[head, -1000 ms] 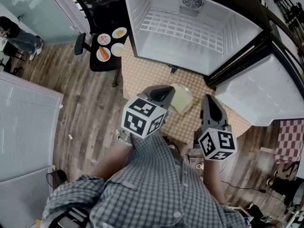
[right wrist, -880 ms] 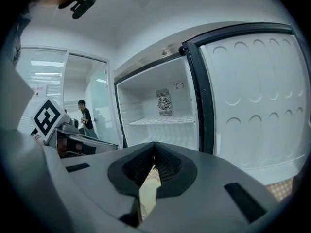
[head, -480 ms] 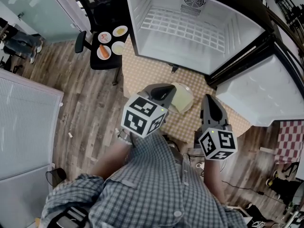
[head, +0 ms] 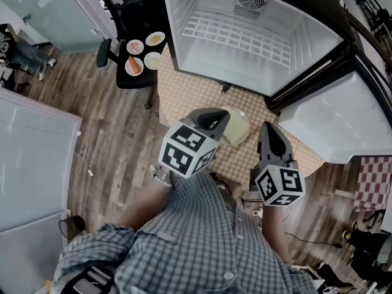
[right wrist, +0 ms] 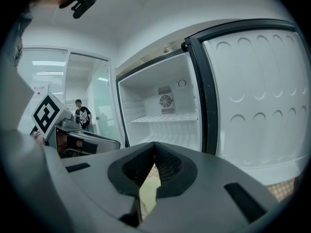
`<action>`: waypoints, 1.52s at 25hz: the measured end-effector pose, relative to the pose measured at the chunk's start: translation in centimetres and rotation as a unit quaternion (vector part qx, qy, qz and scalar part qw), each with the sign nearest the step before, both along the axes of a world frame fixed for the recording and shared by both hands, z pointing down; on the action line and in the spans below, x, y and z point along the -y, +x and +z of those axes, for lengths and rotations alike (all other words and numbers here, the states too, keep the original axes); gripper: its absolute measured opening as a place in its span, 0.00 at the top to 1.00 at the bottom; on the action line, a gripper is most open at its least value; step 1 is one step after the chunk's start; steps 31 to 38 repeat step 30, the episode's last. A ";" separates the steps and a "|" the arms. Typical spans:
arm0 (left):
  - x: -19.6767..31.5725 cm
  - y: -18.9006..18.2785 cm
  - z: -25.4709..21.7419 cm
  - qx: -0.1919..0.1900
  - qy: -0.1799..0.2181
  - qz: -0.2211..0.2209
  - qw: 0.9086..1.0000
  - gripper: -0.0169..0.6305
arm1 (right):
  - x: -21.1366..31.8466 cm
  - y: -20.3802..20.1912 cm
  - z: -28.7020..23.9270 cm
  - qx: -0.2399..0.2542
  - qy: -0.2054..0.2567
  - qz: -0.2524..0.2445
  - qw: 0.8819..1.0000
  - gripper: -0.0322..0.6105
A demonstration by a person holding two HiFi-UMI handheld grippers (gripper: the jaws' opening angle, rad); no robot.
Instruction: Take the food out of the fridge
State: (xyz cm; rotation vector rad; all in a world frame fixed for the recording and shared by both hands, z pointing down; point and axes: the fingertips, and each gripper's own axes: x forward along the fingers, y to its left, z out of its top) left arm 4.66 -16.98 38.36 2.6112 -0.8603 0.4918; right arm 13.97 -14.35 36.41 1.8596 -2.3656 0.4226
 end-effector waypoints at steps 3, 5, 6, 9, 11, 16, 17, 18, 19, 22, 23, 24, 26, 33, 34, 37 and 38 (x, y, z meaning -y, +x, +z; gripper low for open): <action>0.0 0.1 0.1 0.001 -0.001 0.001 1.000 0.96 | 0.0 0.1 0.1 0.000 -0.001 0.001 1.000 0.94; 0.0 0.1 0.1 0.000 -0.001 0.001 1.000 0.96 | 0.0 0.2 0.1 0.000 -0.001 0.001 1.000 0.94; 0.0 0.1 0.1 0.000 -0.001 0.001 1.000 0.96 | 0.0 0.2 0.1 -0.001 -0.002 0.002 1.000 0.94; 0.0 0.1 0.1 -0.001 -0.002 0.000 1.000 0.96 | 0.0 0.2 0.2 0.001 -0.003 0.002 1.000 0.94; -0.1 0.1 0.2 -0.001 -0.002 0.000 1.000 0.96 | 0.0 0.2 0.2 0.001 -0.004 0.001 1.000 0.94; -0.1 0.2 0.1 -0.001 -0.004 0.001 1.000 0.96 | 0.0 0.2 0.2 0.002 -0.006 0.000 1.000 0.94; -0.1 0.2 0.2 -0.001 -0.005 0.001 1.000 0.96 | 0.0 0.2 0.2 0.003 -0.006 0.001 1.000 0.94; -0.1 0.2 0.2 -0.001 -0.005 0.002 1.000 0.96 | 0.0 0.2 0.3 0.003 -0.007 0.002 1.000 0.94; -0.1 0.3 0.2 -0.001 -0.005 0.002 1.000 0.96 | -0.1 0.2 0.3 0.004 -0.007 0.002 1.000 0.94; -0.2 0.3 0.2 -0.001 -0.006 0.003 1.000 0.96 | -0.2 0.3 0.4 0.005 -0.009 0.003 1.000 0.94; -0.2 0.3 0.2 -0.001 -0.005 0.002 1.000 0.96 | -0.2 0.4 0.5 0.005 -0.010 0.004 1.000 0.94; -0.2 0.3 0.1 -0.002 -0.004 0.002 1.000 0.96 | -0.2 0.4 0.5 0.005 -0.010 0.005 1.000 0.94; -0.1 0.3 -0.1 -0.004 -0.002 0.001 1.000 0.96 | -0.3 0.5 0.5 0.005 -0.011 0.006 1.000 0.94; -0.1 0.3 -0.1 -0.006 -0.001 0.001 1.000 0.96 | -0.3 0.6 0.6 0.007 -0.012 0.007 1.000 0.94; -0.1 0.3 -0.1 -0.006 -0.001 0.001 1.000 0.96 | -0.3 0.6 0.6 0.007 -0.012 0.007 1.000 0.94; -0.1 0.3 -0.1 -0.006 -0.001 0.001 1.000 0.96 | -0.3 0.6 0.6 0.007 -0.012 0.007 1.000 0.94; -0.1 0.3 -0.1 -0.006 -0.001 0.001 1.000 0.96 | -0.3 0.6 0.6 0.007 -0.012 0.007 1.000 0.94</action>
